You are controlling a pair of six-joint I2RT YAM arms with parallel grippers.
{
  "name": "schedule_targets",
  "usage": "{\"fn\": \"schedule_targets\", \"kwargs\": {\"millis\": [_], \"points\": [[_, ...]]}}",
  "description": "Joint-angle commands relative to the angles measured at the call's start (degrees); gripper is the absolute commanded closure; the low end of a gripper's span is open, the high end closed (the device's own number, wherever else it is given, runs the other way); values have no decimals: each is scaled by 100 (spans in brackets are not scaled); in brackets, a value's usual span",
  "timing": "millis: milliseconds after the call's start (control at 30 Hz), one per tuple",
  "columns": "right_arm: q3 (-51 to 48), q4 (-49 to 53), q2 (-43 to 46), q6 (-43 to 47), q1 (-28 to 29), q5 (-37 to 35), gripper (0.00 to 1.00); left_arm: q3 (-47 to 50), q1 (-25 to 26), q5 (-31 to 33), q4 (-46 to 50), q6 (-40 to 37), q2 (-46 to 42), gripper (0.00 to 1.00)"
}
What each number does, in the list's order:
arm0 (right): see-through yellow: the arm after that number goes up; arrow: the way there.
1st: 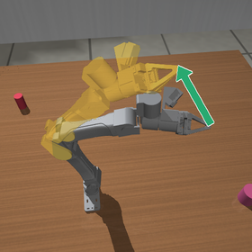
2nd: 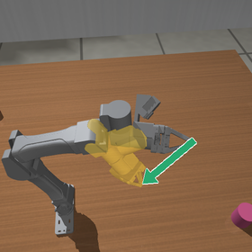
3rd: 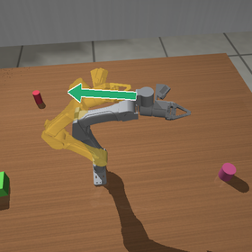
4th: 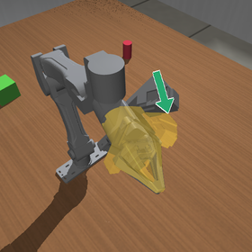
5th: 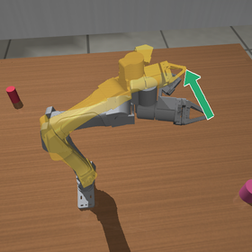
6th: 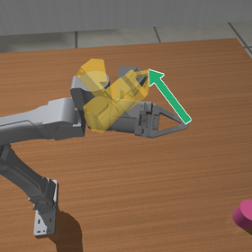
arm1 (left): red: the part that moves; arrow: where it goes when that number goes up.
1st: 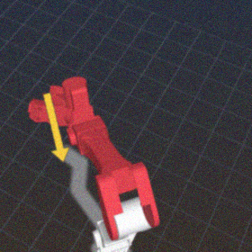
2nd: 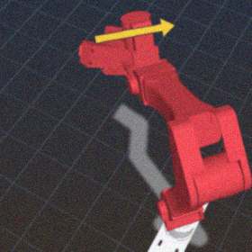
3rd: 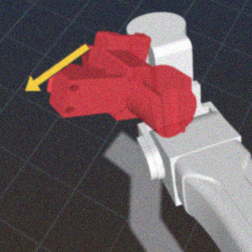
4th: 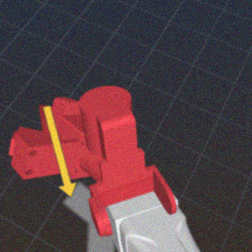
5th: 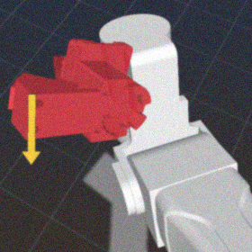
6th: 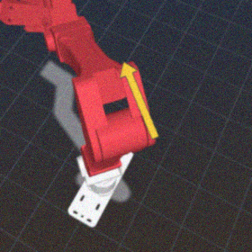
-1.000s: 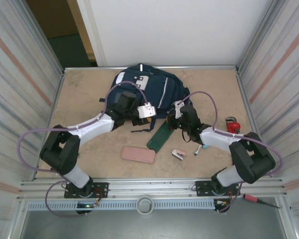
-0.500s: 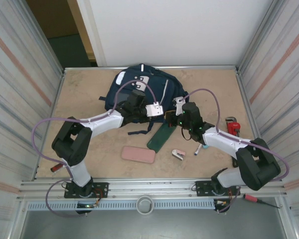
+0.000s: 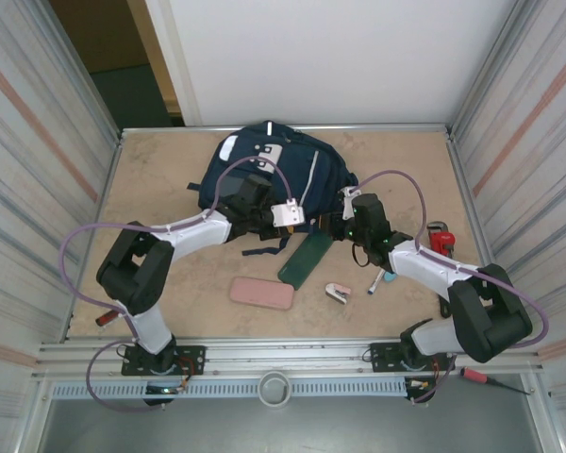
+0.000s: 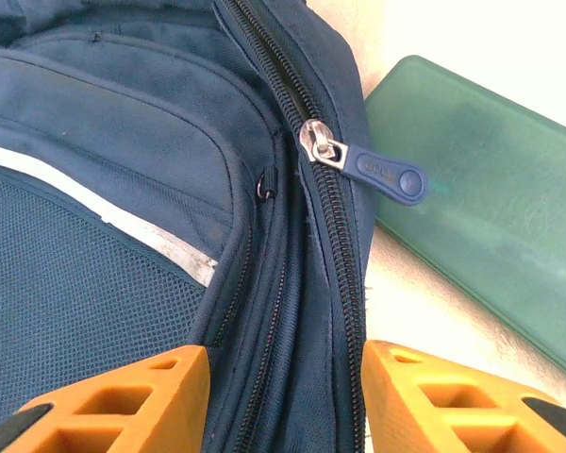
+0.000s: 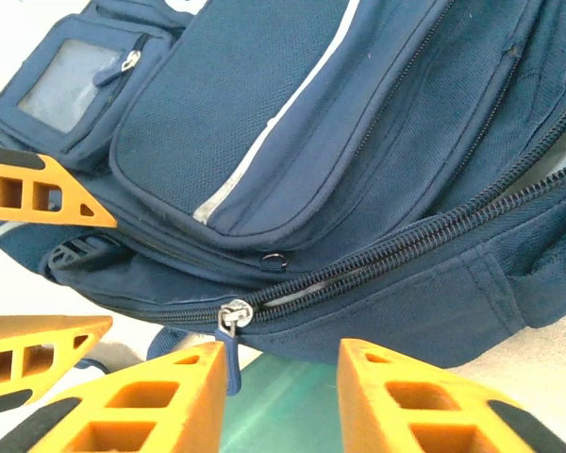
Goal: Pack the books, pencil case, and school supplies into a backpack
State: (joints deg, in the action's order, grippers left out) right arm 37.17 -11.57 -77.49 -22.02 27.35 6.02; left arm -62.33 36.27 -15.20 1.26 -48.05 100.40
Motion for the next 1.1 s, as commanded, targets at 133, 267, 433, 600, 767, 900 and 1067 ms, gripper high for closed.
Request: {"fn": "schedule_targets", "kwargs": {"millis": [133, 267, 433, 600, 767, 900, 1067], "points": [[-51, 155, 171, -30, -15, -114, 60, 79, -70, 153, 28, -57, 291, 62], [-60, 190, 186, -26, -24, -133, 59, 181, -134, 70, 12, -15, 281, 65], [-17, 247, 176, 22, -37, -121, 58, 277, -185, -44, -29, 37, 223, 60], [11, 270, 148, 54, -37, -137, 58, 464, -225, -132, -118, 30, 50, 56], [19, 252, 112, 42, -45, -105, 58, 356, -266, 159, 76, -94, 209, 59], [2, 301, 145, 144, -29, -224, 57, 275, -270, 50, 120, -34, 212, 74], [103, 587, 207, 662, 305, -835, 54, 275, -278, -254, 79, 85, 51, 91]]}}
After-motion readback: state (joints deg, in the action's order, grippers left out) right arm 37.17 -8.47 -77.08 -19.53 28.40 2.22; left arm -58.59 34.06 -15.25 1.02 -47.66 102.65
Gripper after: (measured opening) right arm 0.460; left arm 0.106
